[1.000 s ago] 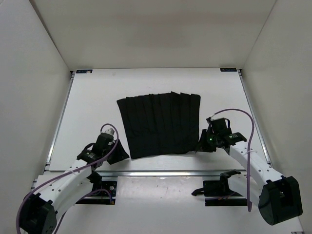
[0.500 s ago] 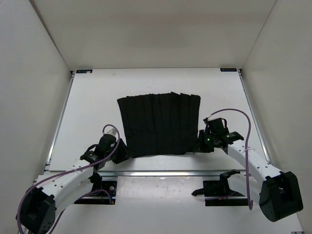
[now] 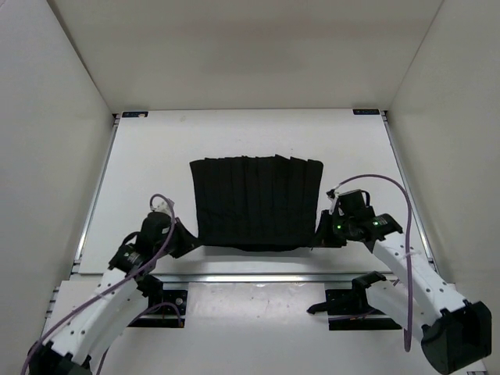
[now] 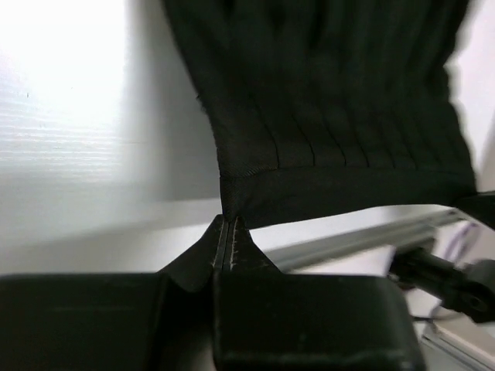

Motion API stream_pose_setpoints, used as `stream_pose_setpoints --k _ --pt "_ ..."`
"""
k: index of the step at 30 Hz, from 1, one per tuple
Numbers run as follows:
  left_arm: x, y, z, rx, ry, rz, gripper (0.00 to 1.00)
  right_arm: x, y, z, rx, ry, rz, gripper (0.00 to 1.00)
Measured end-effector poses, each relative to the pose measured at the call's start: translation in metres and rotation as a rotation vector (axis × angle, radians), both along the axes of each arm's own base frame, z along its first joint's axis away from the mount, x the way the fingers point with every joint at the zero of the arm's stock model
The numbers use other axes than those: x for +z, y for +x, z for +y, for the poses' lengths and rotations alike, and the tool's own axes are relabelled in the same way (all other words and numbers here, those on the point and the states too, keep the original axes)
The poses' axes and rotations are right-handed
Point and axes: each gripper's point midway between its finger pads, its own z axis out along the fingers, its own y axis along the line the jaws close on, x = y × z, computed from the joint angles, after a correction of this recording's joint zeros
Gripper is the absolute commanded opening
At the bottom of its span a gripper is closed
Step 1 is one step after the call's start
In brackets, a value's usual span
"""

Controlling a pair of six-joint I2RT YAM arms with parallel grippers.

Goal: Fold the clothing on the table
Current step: Fold the skirt

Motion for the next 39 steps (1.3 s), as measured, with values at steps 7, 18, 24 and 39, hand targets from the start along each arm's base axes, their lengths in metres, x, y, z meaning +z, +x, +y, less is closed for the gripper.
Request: stream_pose_setpoints --k 7,18,24,39 --pt "0.088 0.001 0.001 -0.020 -0.076 -0.122 0.00 0.066 -0.001 -0.006 0.021 0.089 -0.141 0.00" --pt "0.143 0.005 0.006 -0.056 -0.040 -0.165 0.00 0.126 -0.009 -0.004 0.064 0.109 -0.201 0.00" --pt "0.118 0.039 0.013 -0.032 0.034 -0.087 0.00 0.109 0.019 0.003 0.088 0.074 -0.089 0.00" --pt "0.048 0.223 0.015 0.030 0.093 0.006 0.53 0.040 0.238 -0.006 -0.065 0.077 -0.026 0.38"
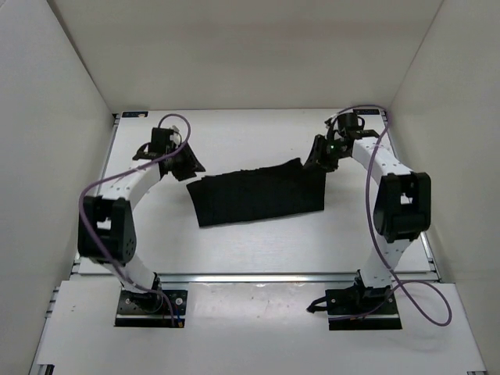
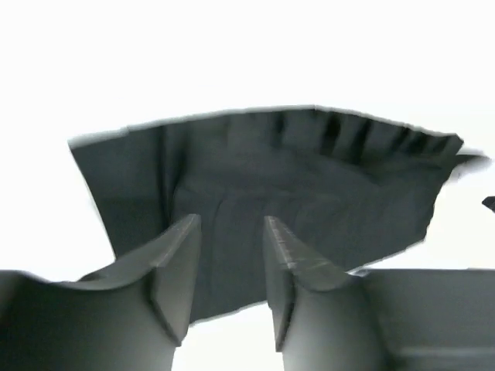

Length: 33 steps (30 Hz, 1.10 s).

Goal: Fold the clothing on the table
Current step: Fold the skirt

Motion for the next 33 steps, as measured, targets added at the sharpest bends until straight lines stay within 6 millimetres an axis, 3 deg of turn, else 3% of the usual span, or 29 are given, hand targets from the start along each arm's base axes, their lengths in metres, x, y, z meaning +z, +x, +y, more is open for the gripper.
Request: stream_pose_setpoints --k 3,5,7,9,12,16,20,24,28,33 --pt "0.002 0.043 0.013 0.039 -0.002 -0.046 0.65 -0.010 0.039 -0.013 -0.066 -0.061 -0.069 0.42" --pt "0.011 0.059 0.020 0.058 -0.010 -0.082 0.67 -0.007 0.049 -0.024 -0.119 -0.084 -0.099 0.46" --pt "0.020 0.060 0.029 0.074 -0.010 -0.116 0.68 -0.002 0.048 -0.034 -0.157 -0.105 -0.135 0.48" --pt "0.022 0.041 0.032 0.075 -0.010 -0.131 0.68 0.000 0.034 -0.043 -0.187 -0.120 -0.136 0.55" --pt "0.007 -0.014 0.027 0.065 -0.012 -0.110 0.69 -0.009 -0.001 -0.056 -0.219 -0.123 -0.111 0.56" --pt "-0.035 -0.093 0.014 0.038 -0.031 -0.022 0.68 -0.046 -0.057 -0.066 -0.259 -0.141 -0.029 0.56" --pt "-0.072 -0.138 0.007 0.044 -0.044 0.085 0.69 -0.071 -0.096 -0.062 -0.263 -0.143 0.046 0.55" --pt "-0.084 -0.147 0.002 0.091 -0.079 0.094 0.72 -0.075 -0.097 -0.055 -0.268 -0.131 0.039 0.56" --pt "-0.086 -0.143 -0.004 0.123 -0.113 0.086 0.71 -0.073 -0.088 -0.051 -0.288 -0.110 0.002 0.56" --pt "-0.089 -0.132 -0.014 0.137 -0.131 0.071 0.54 -0.080 -0.086 -0.049 -0.320 -0.084 -0.002 0.56"
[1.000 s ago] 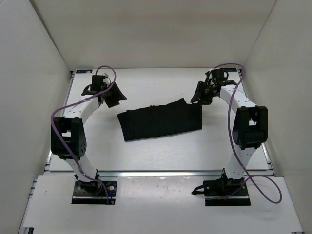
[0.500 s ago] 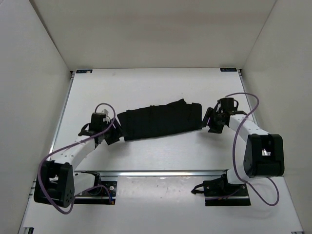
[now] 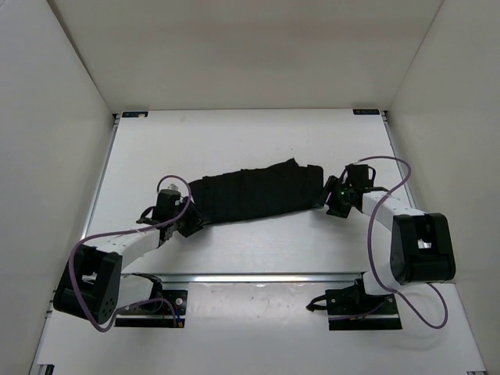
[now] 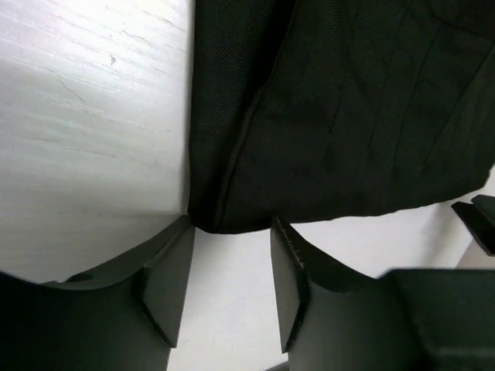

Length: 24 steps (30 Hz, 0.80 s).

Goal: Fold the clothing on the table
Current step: Fold the skirt

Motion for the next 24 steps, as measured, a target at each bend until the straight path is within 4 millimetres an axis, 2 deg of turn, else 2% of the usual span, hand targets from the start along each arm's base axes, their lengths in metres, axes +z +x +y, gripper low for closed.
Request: stream_pose_setpoints --k 4,7,8,9,10,11,13,16,19,22,24 --pt "-0.004 0.004 0.003 0.034 0.015 0.001 0.36 -0.007 0.004 0.003 -0.020 0.033 0.003 0.55" --pt "-0.004 0.009 0.007 0.059 0.025 -0.015 0.34 -0.006 0.014 0.008 -0.024 0.068 -0.019 0.55" --pt "-0.004 0.009 0.008 0.066 0.029 -0.018 0.31 -0.006 0.018 0.010 -0.027 0.078 -0.025 0.51" --pt "-0.005 0.010 0.010 0.076 0.031 -0.019 0.24 -0.006 0.023 0.011 -0.027 0.084 -0.035 0.45" --pt "-0.006 0.011 0.012 0.085 0.032 -0.021 0.16 -0.008 0.027 0.011 -0.031 0.087 -0.040 0.25" --pt "-0.006 0.012 0.013 0.094 0.031 -0.023 0.00 -0.009 0.029 0.012 -0.027 0.090 -0.042 0.02" --pt "-0.007 0.013 0.015 0.103 0.037 -0.028 0.00 -0.017 0.030 0.014 -0.027 0.107 -0.013 0.00" --pt "-0.011 0.015 0.014 0.090 0.051 -0.022 0.00 -0.016 0.032 0.012 -0.029 0.116 -0.001 0.00" --pt "-0.012 0.026 0.000 0.049 0.047 -0.021 0.00 -0.011 0.029 0.000 -0.038 0.088 0.009 0.00" --pt "-0.011 0.036 -0.027 -0.015 0.033 -0.035 0.00 0.007 0.032 -0.024 -0.058 0.023 0.004 0.00" --pt "-0.011 0.040 -0.045 -0.056 0.016 -0.045 0.00 0.029 0.046 -0.036 -0.040 -0.036 -0.031 0.00"
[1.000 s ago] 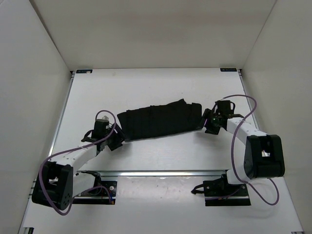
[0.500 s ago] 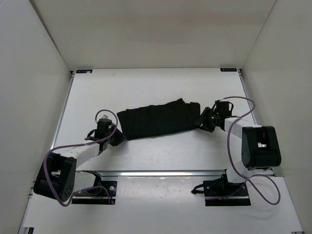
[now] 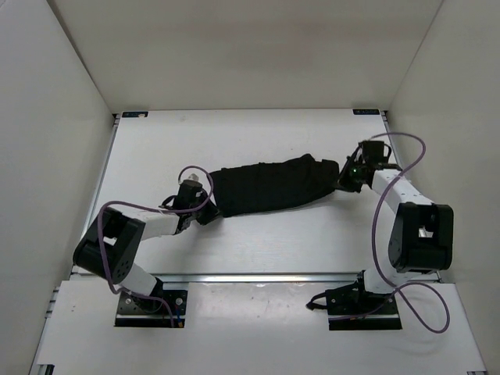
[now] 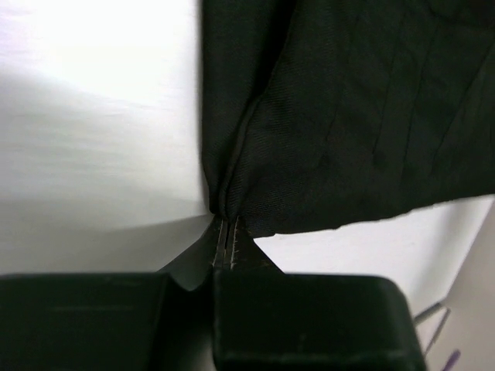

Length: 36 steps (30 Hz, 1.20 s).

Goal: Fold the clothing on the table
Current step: Fold the skirt

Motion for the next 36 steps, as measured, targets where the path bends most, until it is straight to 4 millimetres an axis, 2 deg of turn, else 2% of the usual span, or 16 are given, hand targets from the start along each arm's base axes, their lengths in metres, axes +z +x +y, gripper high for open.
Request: stream_pose_setpoints --k 2,5,7,8,11,13,15,18,24,27,29,30,31,33,35,36 --pt "0.000 0.003 -0.015 -0.030 -0.024 -0.008 0.00 0.030 0.018 0.002 0.054 -0.042 -0.063 0.00" --pt "0.000 0.010 -0.026 -0.040 -0.064 -0.025 0.00 0.078 0.042 0.035 0.182 -0.072 -0.190 0.00" --pt "0.001 0.012 -0.029 -0.037 -0.082 -0.036 0.00 0.102 0.048 0.075 0.294 -0.074 -0.259 0.00" --pt "0.001 0.013 -0.029 -0.034 -0.092 -0.040 0.00 0.113 0.048 0.103 0.363 -0.068 -0.291 0.00" --pt "0.001 0.013 -0.030 -0.027 -0.106 -0.047 0.00 0.127 0.041 0.175 0.528 -0.034 -0.339 0.00" --pt "0.001 0.014 -0.030 -0.026 -0.109 -0.050 0.00 0.122 0.031 0.218 0.623 -0.008 -0.339 0.00" --pt "0.001 0.014 -0.030 -0.025 -0.111 -0.053 0.00 0.105 0.019 0.258 0.706 0.023 -0.305 0.00" --pt "0.001 0.015 -0.028 -0.020 -0.113 -0.057 0.00 0.071 0.002 0.293 0.782 0.046 -0.223 0.00" --pt "0.000 0.015 -0.024 -0.013 -0.120 -0.065 0.00 0.012 -0.019 0.333 0.873 0.072 -0.075 0.00" --pt "0.000 0.014 -0.020 -0.010 -0.117 -0.069 0.00 -0.001 -0.024 0.342 0.899 0.095 -0.038 0.00" --pt "0.000 0.014 -0.018 -0.009 -0.120 -0.070 0.00 -0.004 -0.026 0.345 0.911 0.112 -0.025 0.00" --pt "0.000 0.013 -0.018 -0.010 -0.122 -0.070 0.01 -0.003 -0.027 0.346 0.919 0.123 -0.021 0.03" --pt "0.000 0.013 -0.018 -0.012 -0.124 -0.072 0.11 -0.001 -0.028 0.347 0.926 0.132 -0.019 0.08" --pt "0.000 0.012 -0.017 -0.017 -0.124 -0.075 0.26 0.007 -0.026 0.352 0.944 0.159 -0.025 0.32" --pt "0.002 0.012 -0.018 -0.015 -0.137 -0.079 0.51 0.015 -0.026 0.357 0.974 0.191 -0.043 0.38" --pt "0.006 0.013 -0.019 -0.019 -0.144 -0.093 0.55 0.020 -0.027 0.359 0.993 0.202 -0.060 0.41"
